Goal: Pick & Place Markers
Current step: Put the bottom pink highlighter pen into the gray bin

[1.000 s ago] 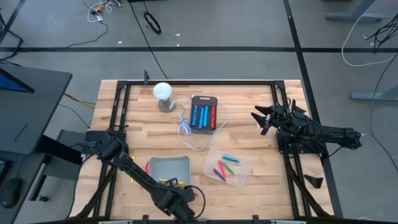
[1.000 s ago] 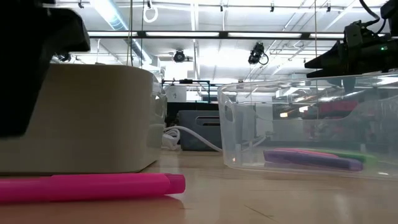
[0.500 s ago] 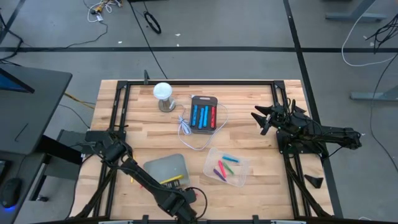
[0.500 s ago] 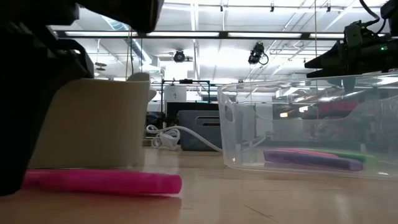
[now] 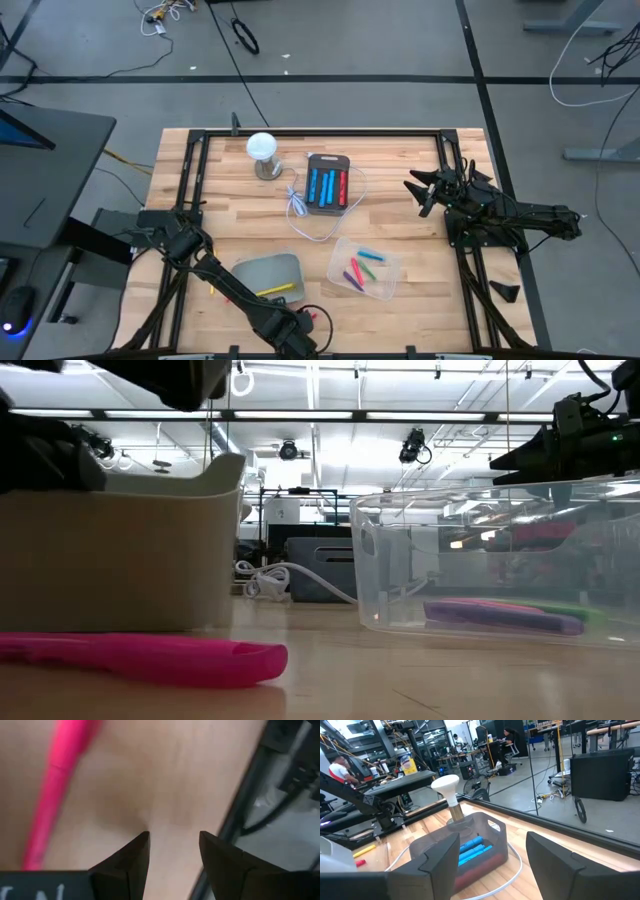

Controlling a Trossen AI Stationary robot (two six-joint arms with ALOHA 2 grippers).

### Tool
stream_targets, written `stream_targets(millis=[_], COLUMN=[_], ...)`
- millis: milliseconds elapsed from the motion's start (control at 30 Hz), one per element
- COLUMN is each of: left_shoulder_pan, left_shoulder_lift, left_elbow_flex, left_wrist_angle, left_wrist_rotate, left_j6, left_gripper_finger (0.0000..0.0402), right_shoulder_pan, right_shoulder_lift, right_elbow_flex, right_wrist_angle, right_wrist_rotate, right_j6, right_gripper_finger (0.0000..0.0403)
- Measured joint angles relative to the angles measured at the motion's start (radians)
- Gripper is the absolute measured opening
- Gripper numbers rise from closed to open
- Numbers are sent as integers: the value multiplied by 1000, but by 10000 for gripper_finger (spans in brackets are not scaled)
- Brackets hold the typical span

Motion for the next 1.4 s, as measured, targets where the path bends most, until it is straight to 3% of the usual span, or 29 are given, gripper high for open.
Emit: stream_targets(millis=[200, 467, 567, 767, 1000, 1400], left_shoulder_pan=[-6, -5, -10, -25, 33, 87], left_shoulder_lift=[-32, -123, -125, -123, -114, -50], left_elbow_flex=[0, 1, 1, 1, 1, 1], left_wrist_angle=[-20, -130, -112, -34, -27, -10], left_wrist_rotate=[24, -150, -153, -180, -268, -227], left_j6=[-50, -58, 12, 292, 355, 394], left_gripper_finger=[179, 179, 179, 179, 179, 179], right_shoulder_pan=[0, 0, 0, 0, 0, 0], right_shoulder_lift=[0, 0, 0, 0, 0, 0], right_elbow_flex=[0, 0, 0, 0, 0, 0], right_wrist_angle=[0, 0, 0, 0, 0, 4], right_wrist_rotate=[0, 0, 0, 0, 0, 0], right_j6=[0, 0, 0, 0, 0, 0], right_gripper_finger=[231, 231, 231, 231, 231, 231])
